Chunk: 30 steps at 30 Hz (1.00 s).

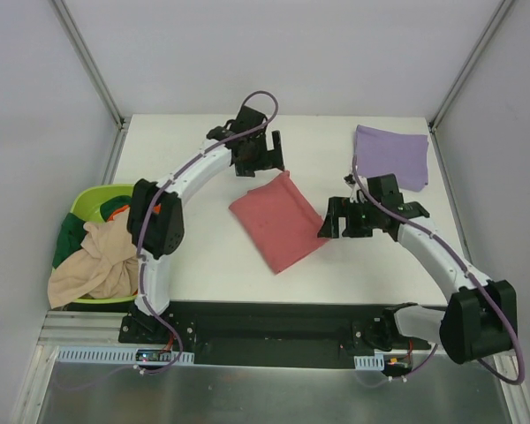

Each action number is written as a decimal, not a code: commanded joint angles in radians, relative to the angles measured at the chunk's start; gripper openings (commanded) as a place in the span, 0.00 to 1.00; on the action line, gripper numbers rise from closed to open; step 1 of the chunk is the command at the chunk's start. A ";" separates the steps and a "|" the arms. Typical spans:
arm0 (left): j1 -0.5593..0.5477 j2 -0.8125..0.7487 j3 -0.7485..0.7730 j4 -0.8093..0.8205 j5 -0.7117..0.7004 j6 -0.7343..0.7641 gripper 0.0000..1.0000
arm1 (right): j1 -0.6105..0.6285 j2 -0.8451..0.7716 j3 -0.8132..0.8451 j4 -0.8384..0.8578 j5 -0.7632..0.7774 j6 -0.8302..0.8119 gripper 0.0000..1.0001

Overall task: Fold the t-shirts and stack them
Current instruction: Fold the long partially folded tshirt into a neat square, then put the neatly folded tshirt into the corner of the board with the right arm

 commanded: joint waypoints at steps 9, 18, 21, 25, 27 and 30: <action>0.002 -0.166 -0.400 0.138 0.124 -0.060 0.99 | 0.165 0.187 0.105 0.209 -0.119 0.149 0.96; 0.000 -0.209 -0.577 0.172 0.110 -0.106 0.99 | 0.156 0.504 0.357 0.059 0.107 0.013 0.96; -0.014 -0.270 -0.668 0.181 0.127 -0.149 0.99 | 0.145 0.590 0.438 0.025 0.137 -0.015 0.96; -0.070 -0.376 -0.769 0.192 0.140 -0.223 0.99 | 0.142 0.687 0.555 0.003 0.131 -0.062 0.96; -0.116 -0.419 -0.796 0.198 0.150 -0.244 0.99 | 0.142 0.724 0.621 -0.010 0.121 -0.084 0.96; -0.173 -0.470 -0.811 0.198 0.161 -0.263 0.99 | 0.142 0.739 0.728 -0.066 0.148 -0.105 0.96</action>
